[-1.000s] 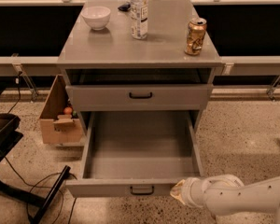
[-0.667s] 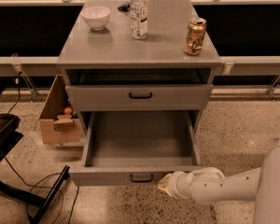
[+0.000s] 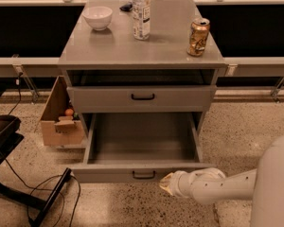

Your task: Close middle drawer

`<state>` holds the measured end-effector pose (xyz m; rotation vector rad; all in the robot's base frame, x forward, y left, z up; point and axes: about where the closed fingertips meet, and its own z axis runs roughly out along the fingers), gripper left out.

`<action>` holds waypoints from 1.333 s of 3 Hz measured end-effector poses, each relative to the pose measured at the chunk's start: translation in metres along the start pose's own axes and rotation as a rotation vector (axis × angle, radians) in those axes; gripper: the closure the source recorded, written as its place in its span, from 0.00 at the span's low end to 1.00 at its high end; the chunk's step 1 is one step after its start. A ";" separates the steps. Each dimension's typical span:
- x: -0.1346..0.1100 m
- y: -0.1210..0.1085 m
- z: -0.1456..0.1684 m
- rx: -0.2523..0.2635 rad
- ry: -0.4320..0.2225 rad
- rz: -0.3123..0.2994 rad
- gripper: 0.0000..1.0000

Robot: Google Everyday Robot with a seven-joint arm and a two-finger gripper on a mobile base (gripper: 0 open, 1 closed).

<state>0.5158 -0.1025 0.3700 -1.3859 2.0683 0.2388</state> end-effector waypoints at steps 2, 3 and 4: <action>-0.001 -0.034 0.017 0.050 -0.023 -0.016 1.00; -0.014 -0.077 0.034 0.090 -0.018 -0.035 1.00; -0.014 -0.075 0.034 0.090 -0.018 -0.035 1.00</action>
Offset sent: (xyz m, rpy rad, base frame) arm 0.1992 -0.0805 0.0194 0.0192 -0.1828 -0.0616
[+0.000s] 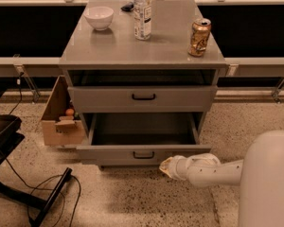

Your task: Close middle drawer

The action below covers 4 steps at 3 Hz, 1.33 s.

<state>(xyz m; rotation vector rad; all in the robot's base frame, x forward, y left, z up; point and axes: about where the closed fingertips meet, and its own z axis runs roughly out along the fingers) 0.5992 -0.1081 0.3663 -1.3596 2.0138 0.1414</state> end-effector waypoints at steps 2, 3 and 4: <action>-0.013 -0.045 0.013 0.046 0.020 -0.025 1.00; -0.022 -0.077 0.019 0.070 0.035 -0.065 1.00; -0.022 -0.076 0.019 0.070 0.035 -0.065 1.00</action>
Offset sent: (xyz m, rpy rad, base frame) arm 0.2126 -0.1032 0.0608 -0.0979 -0.0905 0.0129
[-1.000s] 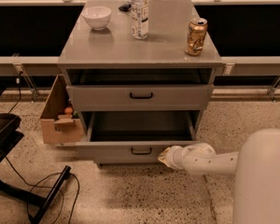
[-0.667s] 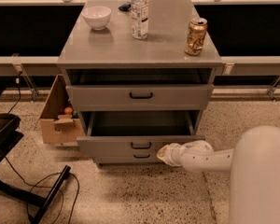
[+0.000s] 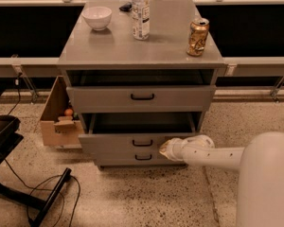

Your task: Close middle drawer

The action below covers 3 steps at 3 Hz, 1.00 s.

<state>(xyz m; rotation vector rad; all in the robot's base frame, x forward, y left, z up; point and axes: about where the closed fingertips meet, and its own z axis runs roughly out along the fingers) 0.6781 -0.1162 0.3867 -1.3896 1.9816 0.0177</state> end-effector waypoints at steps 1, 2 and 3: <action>-0.003 -0.022 -0.003 0.001 0.007 -0.026 1.00; -0.005 -0.031 -0.005 0.000 0.000 -0.003 1.00; -0.004 -0.045 -0.007 -0.004 0.002 -0.028 1.00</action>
Offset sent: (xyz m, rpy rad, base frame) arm 0.1217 -0.1021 0.0708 -0.0959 -0.0428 0.1495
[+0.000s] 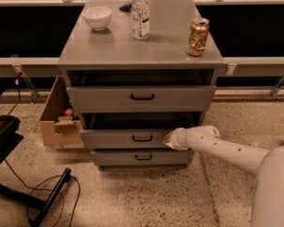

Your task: Close middle drawer

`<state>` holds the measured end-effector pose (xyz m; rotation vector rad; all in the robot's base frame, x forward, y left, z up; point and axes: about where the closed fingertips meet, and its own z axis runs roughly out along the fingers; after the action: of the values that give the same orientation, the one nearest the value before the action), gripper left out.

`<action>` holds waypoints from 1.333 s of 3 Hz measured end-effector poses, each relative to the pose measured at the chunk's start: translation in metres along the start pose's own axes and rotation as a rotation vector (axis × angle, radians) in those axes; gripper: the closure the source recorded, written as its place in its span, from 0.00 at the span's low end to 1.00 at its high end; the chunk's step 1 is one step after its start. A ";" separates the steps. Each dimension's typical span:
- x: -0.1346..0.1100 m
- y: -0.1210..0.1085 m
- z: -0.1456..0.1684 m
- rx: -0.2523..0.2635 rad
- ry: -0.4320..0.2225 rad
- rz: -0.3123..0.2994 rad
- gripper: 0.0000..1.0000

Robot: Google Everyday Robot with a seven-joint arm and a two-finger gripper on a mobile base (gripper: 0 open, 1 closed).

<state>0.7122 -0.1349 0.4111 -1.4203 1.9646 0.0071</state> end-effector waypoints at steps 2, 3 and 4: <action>0.024 -0.036 0.022 -0.112 -0.010 -0.037 1.00; 0.023 -0.035 0.022 -0.113 -0.010 -0.037 1.00; 0.023 -0.035 0.022 -0.113 -0.010 -0.037 0.81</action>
Offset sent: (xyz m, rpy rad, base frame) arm 0.1043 -0.0731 0.0070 -0.0399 0.0149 0.1392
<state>0.7493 -0.1599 0.3956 -1.5256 1.9557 0.1095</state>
